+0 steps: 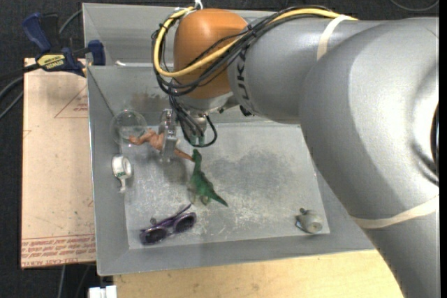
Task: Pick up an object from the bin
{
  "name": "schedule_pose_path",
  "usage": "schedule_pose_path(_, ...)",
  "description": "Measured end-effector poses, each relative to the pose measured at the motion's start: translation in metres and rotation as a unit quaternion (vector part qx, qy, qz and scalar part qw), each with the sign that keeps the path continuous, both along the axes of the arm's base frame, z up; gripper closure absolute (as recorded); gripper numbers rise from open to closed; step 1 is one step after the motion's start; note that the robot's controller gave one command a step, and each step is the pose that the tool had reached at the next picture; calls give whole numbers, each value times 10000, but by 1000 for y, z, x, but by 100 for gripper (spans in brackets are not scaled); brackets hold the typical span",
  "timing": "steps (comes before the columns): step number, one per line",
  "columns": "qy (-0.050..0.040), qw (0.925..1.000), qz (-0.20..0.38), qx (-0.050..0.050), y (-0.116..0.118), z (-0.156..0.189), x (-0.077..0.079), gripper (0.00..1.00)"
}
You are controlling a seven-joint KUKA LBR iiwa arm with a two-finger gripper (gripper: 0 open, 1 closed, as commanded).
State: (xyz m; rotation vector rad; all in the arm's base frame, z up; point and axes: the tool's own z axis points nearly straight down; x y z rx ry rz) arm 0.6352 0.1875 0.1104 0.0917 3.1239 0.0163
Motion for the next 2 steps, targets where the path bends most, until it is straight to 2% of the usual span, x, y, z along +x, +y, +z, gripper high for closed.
schedule_pose_path(2, 11, 10000, -2, -2, 0, 8, -1, 100)
